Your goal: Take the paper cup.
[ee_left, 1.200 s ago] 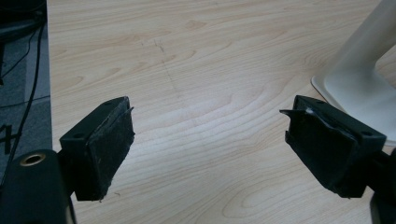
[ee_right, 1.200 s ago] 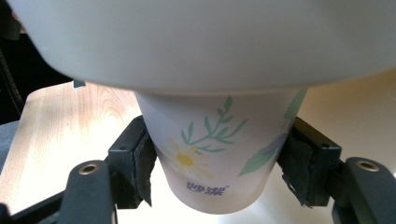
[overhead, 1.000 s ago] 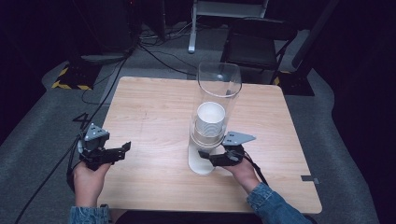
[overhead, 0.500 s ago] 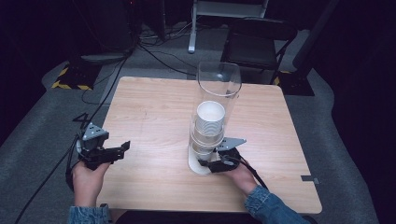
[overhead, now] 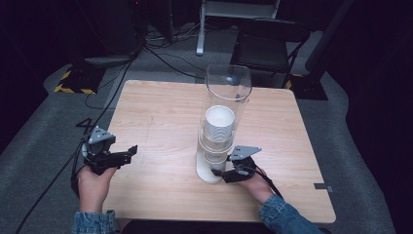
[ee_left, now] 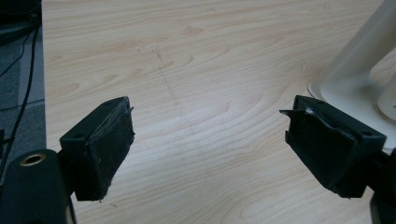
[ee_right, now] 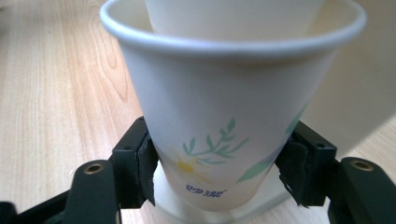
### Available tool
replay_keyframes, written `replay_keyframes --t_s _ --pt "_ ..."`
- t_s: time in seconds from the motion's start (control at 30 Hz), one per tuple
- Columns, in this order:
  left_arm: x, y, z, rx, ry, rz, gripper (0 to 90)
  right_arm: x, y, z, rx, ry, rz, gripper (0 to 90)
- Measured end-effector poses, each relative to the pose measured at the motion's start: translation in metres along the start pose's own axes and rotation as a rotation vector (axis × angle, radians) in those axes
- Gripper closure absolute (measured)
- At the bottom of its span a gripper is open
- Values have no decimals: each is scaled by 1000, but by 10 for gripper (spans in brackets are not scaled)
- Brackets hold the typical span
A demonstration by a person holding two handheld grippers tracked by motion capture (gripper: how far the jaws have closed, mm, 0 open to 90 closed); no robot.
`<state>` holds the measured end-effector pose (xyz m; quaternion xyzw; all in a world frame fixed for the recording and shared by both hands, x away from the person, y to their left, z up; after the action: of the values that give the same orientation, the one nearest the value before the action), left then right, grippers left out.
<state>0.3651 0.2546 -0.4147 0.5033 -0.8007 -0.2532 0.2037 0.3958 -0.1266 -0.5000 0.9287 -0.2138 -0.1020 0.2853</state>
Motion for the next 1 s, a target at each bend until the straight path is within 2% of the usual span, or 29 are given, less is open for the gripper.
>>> replay_keyframes --t_s 0.13,0.27,0.73,0.93,1.0 --pt "3 -8 -4 -10 -13 8 151 2 6 5 -19 -1 10 361" --pt "6 -15 -8 -16 -9 23 151 2 13 8 -32 7 23 361" --pt "14 -32 -23 -17 -36 53 151 3 35 17 -48 9 54 360" --pt "17 -36 -26 -15 -41 60 151 5 50 23 -53 7 78 360" --pt "18 -37 -27 -15 -46 63 151 6 56 23 -38 -2 76 360"
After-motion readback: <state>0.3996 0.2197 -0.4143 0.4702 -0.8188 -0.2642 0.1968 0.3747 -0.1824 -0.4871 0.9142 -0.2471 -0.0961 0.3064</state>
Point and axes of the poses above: each handheld gripper's, and its own axes: y roughly backward along the jaws, z roughly out of its underside, x roughly to its right, the point moved 4 cm from there along -y, roughly forward along the jaws, and after that the axes turned 2 degrees about -y, right-handed, at the moved point
